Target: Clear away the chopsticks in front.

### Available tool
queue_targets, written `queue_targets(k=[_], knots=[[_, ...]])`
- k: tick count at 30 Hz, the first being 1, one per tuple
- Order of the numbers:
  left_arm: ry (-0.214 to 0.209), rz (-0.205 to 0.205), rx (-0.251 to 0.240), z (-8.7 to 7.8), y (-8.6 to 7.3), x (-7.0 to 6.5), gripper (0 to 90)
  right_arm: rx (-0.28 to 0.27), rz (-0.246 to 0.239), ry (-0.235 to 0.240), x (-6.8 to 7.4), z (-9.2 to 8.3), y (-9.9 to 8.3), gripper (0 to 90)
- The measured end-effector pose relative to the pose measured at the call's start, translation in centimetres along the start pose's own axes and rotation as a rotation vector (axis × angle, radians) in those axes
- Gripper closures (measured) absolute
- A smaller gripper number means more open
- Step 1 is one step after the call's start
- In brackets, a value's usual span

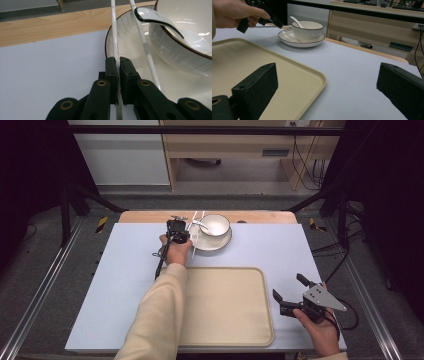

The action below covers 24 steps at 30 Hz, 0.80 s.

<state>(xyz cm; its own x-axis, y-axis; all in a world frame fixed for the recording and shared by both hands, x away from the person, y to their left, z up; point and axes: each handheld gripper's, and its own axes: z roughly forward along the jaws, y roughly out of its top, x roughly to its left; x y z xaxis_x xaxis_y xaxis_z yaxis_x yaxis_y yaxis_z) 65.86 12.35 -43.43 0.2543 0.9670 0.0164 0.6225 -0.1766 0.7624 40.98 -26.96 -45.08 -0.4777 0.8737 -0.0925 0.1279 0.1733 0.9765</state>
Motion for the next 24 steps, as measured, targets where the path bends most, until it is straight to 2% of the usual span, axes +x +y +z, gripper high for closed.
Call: queue_targets(k=[11,15,18,24], knots=[[0.010,-0.010,-0.005,-3.5,0.8,1.5,84.9,-0.001,0.002,0.001,-0.1,0.0,0.0,3.6],[0.014,-0.016,-0.002,-4.2,0.2,2.0,84.9,-0.003,0.003,0.004,0.0,0.1,0.0,3.6],[0.023,-0.023,0.010,-4.9,-0.9,2.9,85.0,-0.001,0.005,0.007,0.0,0.2,0.0,3.6],[0.031,-0.040,0.019,-5.9,-2.1,4.0,85.0,0.001,0.016,0.007,-0.1,0.2,-0.1,3.7]])
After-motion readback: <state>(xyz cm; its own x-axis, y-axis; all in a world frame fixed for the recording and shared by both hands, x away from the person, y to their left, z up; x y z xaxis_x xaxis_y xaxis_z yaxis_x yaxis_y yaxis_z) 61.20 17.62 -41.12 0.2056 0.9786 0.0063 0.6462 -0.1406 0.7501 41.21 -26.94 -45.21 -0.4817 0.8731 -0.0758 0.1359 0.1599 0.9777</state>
